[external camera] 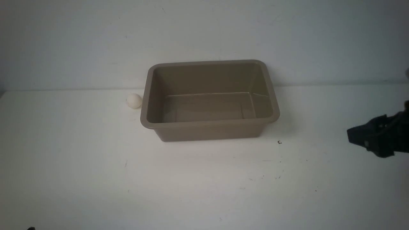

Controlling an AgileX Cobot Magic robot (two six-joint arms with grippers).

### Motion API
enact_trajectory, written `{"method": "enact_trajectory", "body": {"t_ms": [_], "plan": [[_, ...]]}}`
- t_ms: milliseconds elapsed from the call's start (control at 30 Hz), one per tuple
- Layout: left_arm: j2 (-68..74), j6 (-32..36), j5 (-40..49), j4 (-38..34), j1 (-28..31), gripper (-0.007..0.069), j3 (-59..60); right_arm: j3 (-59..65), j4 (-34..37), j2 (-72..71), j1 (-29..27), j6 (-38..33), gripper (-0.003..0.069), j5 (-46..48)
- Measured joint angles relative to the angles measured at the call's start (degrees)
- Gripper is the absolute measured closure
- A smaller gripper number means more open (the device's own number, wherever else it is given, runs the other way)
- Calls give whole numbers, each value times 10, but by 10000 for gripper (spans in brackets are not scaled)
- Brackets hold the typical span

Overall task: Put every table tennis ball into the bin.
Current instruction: Use the right arm to clamp the table tennis ball closest to it

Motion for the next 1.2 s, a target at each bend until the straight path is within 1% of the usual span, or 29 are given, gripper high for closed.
{"method": "enact_trajectory", "body": {"t_ms": [67, 100, 200, 233, 300, 367, 467, 533, 633, 700, 833, 900, 1000, 1067, 1167, 1200], "plan": [[0, 0, 0, 0, 0, 83, 0, -20, 43, 35, 0, -33, 250, 11], [0, 0, 0, 0, 0, 83, 0, -22, 47, 38, 0, -33, 250, 13], [0, 0, 0, 0, 0, 83, 0, -58, 103, 86, -6, -110, 250, 44], [0, 0, 0, 0, 0, 83, 0, -64, 110, 95, -10, -124, 250, 53], [0, 0, 0, 0, 0, 83, 0, -88, 139, 115, -28, -193, 250, 81], [0, 0, 0, 0, 0, 83, 0, -103, 169, 127, -48, -239, 250, 103], [0, 0, 0, 0, 0, 83, 0, -107, 198, 133, -66, -273, 250, 105], [0, 0, 0, 0, 0, 83, 0, -108, 226, 142, -82, -321, 250, 103], [0, 0, 0, 0, 0, 83, 0, -108, 238, 164, -87, -394, 250, 102], [0, 0, 0, 0, 0, 83, 0, -108, 250, 179, -87, -446, 250, 98], [0, 0, 0, 0, 0, 83, 0, -108, 298, 217, -87, -564, 250, 61], [0, 0, 0, 0, 0, 83, 0, -108, 342, 243, -87, -653, 250, 39], [0, 0, 0, 0, 0, 83, 0, -108, 397, 270, -87, -742, 251, 28], [0, 0, 0, 0, 0, 83, 0, -108, 419, 280, -87, -774, 251, 22], [0, 0, 0, 0, 0, 83, 0, -109, 478, 311, -87, -867, 251, 6], [0, 0, 0, 0, 0, 83, 0, -109, 510, 324, -87, -916, 251, 4]]}}
